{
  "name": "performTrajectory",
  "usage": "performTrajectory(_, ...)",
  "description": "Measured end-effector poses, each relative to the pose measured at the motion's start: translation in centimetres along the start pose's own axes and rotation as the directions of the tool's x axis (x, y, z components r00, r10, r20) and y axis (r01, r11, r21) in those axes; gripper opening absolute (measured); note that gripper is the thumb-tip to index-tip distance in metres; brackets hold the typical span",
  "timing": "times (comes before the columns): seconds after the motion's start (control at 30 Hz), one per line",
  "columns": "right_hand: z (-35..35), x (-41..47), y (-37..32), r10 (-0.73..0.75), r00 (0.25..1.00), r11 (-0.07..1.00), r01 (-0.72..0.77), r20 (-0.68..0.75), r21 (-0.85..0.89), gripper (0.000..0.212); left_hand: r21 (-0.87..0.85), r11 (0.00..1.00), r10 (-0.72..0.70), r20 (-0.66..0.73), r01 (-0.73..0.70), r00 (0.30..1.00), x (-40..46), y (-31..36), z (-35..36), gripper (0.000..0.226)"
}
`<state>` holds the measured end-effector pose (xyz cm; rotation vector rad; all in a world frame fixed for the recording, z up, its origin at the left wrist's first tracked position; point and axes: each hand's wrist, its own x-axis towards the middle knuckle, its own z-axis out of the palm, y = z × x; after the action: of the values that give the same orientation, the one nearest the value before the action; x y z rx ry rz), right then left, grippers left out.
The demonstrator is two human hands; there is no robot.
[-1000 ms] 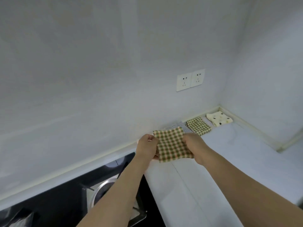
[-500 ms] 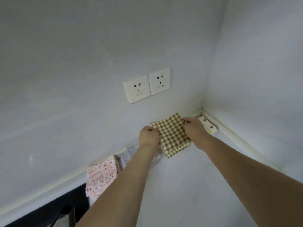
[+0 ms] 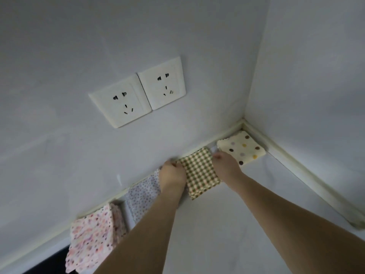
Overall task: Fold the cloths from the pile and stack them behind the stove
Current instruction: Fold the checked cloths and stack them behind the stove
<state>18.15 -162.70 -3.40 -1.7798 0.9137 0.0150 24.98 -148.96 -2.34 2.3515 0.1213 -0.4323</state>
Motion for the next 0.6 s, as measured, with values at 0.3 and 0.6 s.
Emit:
performTrajectory(0.3,-1.8,-4.2,-1.8,-0.211,0.971,0.954,0.179,-0.115,-0.239,0.041,0.110,0.925,0.369,-0.042,-0.363,0.928,-5.0,1.4,-2.8,0.026)
performTrajectory(0.6,2.7,-16.3,-4.1,-0.629,0.775,0.705,0.537,-0.058,-0.462,0.038,0.433,0.640,0.708,-0.011,-0.635,0.706,-11.3,-6.2,-12.7,0.044)
